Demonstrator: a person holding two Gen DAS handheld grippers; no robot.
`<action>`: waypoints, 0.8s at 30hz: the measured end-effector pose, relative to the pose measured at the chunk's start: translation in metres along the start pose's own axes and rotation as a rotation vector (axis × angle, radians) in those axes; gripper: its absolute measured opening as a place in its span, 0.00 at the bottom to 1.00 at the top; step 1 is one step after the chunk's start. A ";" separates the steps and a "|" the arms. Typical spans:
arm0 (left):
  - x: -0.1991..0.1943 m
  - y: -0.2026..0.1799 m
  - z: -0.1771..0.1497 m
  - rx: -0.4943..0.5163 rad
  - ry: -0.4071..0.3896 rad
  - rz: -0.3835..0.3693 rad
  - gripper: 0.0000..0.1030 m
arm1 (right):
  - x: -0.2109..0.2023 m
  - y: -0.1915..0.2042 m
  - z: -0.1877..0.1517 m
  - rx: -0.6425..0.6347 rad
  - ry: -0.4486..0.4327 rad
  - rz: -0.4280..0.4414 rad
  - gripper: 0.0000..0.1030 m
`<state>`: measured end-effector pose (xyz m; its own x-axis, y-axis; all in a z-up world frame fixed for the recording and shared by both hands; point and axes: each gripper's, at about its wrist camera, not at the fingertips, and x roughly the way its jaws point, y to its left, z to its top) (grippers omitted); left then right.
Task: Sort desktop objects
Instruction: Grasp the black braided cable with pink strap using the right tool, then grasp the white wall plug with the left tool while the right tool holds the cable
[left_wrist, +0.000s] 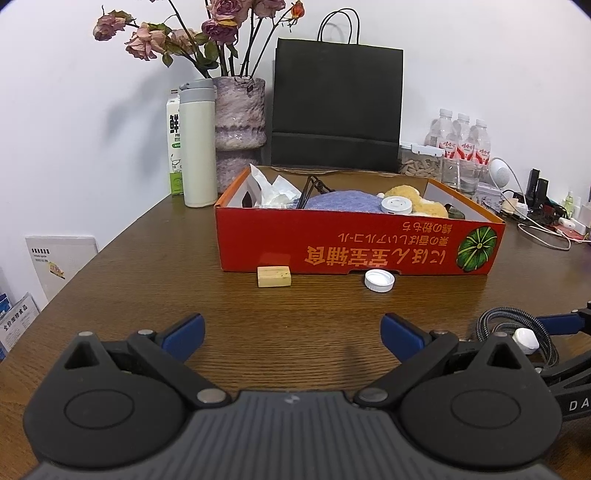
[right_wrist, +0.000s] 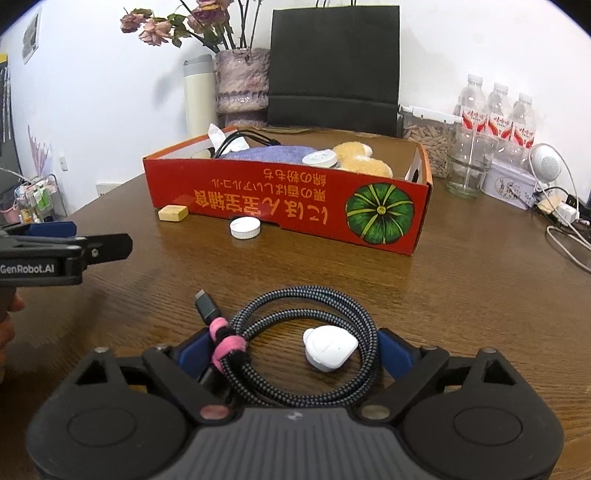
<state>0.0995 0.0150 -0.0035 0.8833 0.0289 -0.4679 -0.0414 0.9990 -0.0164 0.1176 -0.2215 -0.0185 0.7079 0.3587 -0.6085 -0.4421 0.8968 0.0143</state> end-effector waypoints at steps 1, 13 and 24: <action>-0.001 0.000 0.000 -0.003 -0.003 0.001 1.00 | -0.002 0.000 0.001 -0.002 -0.008 0.001 0.89; 0.000 -0.038 0.000 0.013 0.042 -0.071 1.00 | -0.029 -0.042 0.002 0.036 -0.085 -0.032 0.89; 0.017 -0.130 -0.007 0.092 0.130 -0.174 1.00 | -0.049 -0.114 -0.012 0.078 -0.109 -0.097 0.89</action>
<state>0.1161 -0.1147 -0.0157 0.8058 -0.1424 -0.5748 0.1540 0.9877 -0.0289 0.1263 -0.3451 0.0001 0.8027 0.2912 -0.5205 -0.3276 0.9445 0.0233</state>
